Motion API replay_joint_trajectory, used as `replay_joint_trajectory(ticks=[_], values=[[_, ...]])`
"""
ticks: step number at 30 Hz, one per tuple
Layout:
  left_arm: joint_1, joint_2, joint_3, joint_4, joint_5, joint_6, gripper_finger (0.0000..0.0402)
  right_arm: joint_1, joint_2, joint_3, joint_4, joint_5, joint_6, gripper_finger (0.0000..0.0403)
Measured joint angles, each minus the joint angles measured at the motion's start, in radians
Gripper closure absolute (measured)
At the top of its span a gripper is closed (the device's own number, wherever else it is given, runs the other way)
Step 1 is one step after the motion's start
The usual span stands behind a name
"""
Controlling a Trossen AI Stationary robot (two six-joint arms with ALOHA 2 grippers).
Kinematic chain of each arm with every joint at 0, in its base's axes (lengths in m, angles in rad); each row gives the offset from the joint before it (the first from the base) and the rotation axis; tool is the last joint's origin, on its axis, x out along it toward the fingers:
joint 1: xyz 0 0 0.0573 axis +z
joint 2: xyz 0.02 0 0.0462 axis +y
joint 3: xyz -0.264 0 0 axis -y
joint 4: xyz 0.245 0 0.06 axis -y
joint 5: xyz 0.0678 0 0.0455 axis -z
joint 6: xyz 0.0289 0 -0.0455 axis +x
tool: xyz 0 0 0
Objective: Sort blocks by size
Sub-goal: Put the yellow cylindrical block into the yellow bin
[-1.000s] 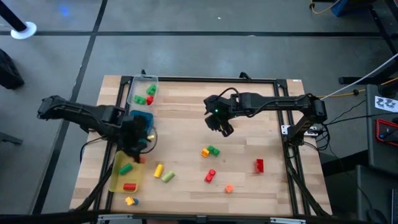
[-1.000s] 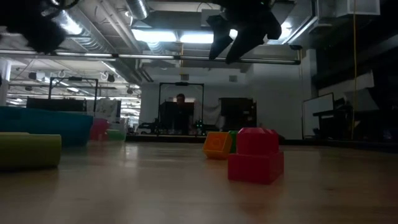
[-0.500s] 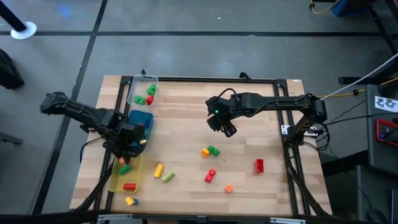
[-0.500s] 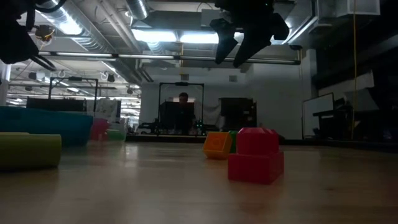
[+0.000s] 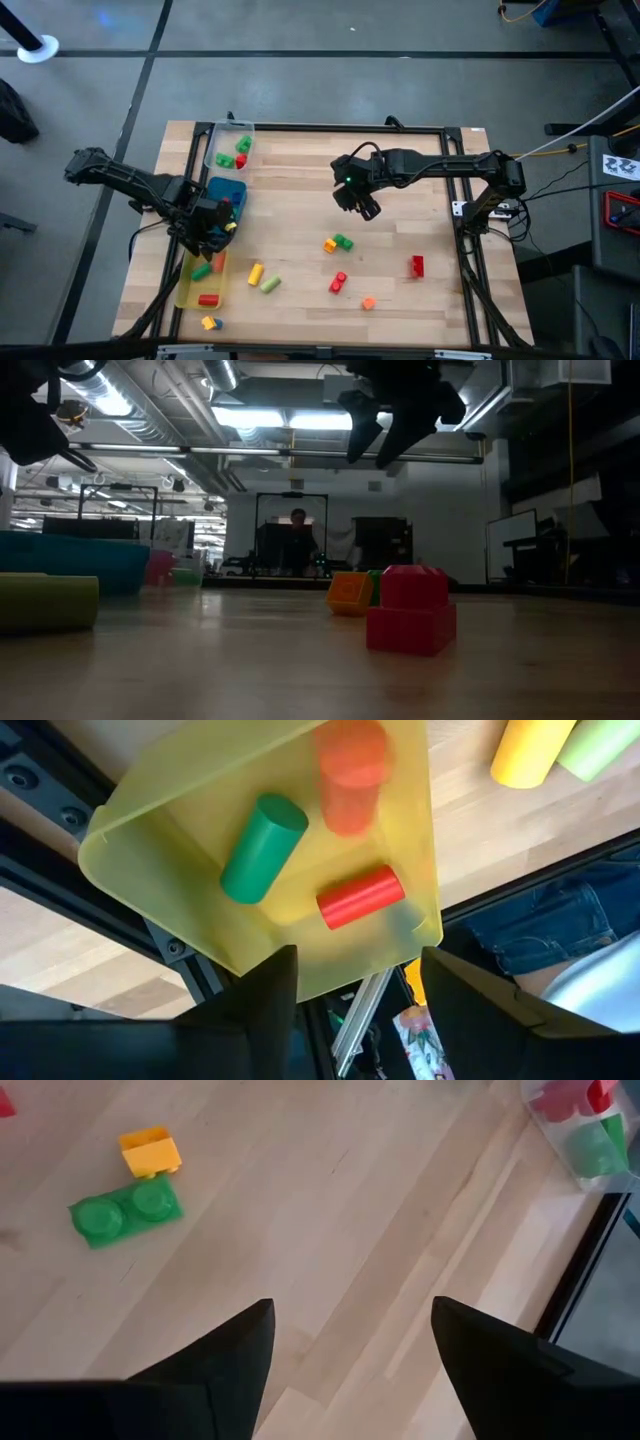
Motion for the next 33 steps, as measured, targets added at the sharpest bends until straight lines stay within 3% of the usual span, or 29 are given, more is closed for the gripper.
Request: replay_joint_trajectory(ticks=[9,17,23,28,33], values=[[0.0,0.0,0.0,0.002,-0.001,0.13,0.0206,0.0,0.0,0.0,-0.073,0.0,0.0,0.0134],[0.0,0.0,0.0,0.105,-0.034,0.103,0.0211,0.0,0.0,0.0,-0.091,0.0,0.0,0.0134],[0.0,-0.004,0.0,0.238,-0.229,0.037,0.0211,0.0,0.001,0.0,-0.091,0.0,0.0,0.0134],[0.0,-0.001,0.0,0.442,-0.436,-0.005,0.0211,0.0,0.001,0.0,-0.091,0.0,0.0,0.0134],[-0.023,0.042,0.0,0.646,-0.582,0.059,0.0211,0.0,0.001,-0.001,-0.092,0.0,0.007,0.0134]])
